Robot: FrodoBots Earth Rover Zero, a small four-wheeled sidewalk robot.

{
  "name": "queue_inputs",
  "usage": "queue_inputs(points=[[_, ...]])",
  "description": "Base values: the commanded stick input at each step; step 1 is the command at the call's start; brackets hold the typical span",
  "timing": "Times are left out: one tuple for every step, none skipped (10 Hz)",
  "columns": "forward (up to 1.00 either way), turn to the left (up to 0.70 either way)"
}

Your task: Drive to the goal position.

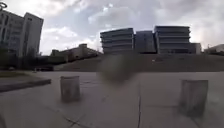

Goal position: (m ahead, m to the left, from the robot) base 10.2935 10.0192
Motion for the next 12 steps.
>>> queue_inputs(points=[[0.7, 0.0], [0.7, 0.0], [0.7, 0.0], [0.7, 0.0], [0.7, 0.0], [0.7, 0.0], [0.7, 0.0], [0.7, 0.0], [0.7, 0.0], [0.7, 0.0], [0.7, 0.0], [0.7, 0.0]])
